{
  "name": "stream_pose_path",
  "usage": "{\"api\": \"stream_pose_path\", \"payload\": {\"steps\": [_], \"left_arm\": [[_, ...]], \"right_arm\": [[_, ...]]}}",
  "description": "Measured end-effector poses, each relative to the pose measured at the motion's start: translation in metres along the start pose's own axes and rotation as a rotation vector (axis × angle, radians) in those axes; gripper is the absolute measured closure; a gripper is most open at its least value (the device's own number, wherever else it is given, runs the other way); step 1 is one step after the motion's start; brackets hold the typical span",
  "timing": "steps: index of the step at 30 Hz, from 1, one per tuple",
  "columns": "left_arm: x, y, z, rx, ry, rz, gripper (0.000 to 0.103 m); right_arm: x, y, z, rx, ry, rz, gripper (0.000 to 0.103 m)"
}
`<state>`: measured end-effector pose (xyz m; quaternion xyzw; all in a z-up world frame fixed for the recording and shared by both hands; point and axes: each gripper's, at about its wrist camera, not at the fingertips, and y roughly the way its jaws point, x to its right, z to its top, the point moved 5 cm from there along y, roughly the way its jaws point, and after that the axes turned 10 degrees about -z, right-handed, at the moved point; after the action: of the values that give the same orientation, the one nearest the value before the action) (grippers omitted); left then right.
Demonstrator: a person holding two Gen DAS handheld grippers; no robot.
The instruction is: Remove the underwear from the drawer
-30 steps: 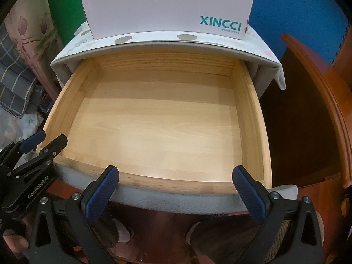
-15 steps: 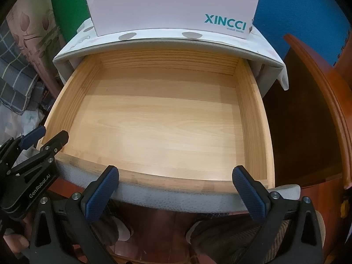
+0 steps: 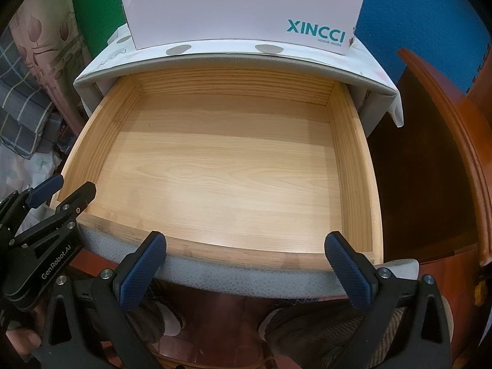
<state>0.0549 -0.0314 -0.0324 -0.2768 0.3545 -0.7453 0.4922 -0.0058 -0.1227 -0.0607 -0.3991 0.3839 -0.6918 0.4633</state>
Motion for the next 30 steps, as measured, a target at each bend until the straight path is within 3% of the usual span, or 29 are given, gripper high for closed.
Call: {"api": "stream_pose_path", "payload": {"steps": [30], "left_arm": [[0.0047, -0.0006, 0.0029, 0.017, 0.011, -0.007, 0.048]], "right_arm": [[-0.0014, -0.0019, 0.0003, 0.01, -0.014, -0.012, 0.001]]}}
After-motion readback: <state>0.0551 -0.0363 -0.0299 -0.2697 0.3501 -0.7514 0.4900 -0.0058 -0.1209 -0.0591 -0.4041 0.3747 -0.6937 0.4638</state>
